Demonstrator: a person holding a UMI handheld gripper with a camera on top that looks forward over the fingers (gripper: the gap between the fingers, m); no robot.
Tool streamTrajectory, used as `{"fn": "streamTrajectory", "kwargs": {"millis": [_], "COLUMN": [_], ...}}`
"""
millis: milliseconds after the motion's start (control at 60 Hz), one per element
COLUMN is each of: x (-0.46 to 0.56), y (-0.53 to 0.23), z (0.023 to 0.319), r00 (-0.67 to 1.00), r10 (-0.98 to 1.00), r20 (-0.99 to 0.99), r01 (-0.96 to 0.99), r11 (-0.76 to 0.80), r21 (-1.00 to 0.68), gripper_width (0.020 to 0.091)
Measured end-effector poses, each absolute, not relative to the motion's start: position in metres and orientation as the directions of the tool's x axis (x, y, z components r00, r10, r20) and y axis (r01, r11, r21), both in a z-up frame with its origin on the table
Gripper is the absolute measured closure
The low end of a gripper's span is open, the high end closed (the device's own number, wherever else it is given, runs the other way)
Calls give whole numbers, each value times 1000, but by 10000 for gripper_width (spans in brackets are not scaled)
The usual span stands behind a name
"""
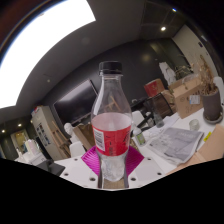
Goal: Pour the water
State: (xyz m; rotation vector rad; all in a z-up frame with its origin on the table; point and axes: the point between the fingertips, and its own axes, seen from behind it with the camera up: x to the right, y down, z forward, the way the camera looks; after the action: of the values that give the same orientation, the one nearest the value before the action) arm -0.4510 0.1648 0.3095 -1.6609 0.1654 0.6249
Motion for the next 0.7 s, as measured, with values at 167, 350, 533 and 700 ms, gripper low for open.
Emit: {"fn": "streamTrajectory", "kwargs": {"millis": [167,350,533,700], "x": [-350,-275,-244,-239], "y": [185,197,201,199], "z": [256,161,102,66], "r00": [965,998,999,999], "r10": [127,49,27,24], "r20": [-230,-46,-37,-36], "r01": [-207,-32,-26,-24], "r11": [-170,-259,-331,-374], "r21": [-964,-965,-943,-927], "gripper_width": [819,819,819,818]}}
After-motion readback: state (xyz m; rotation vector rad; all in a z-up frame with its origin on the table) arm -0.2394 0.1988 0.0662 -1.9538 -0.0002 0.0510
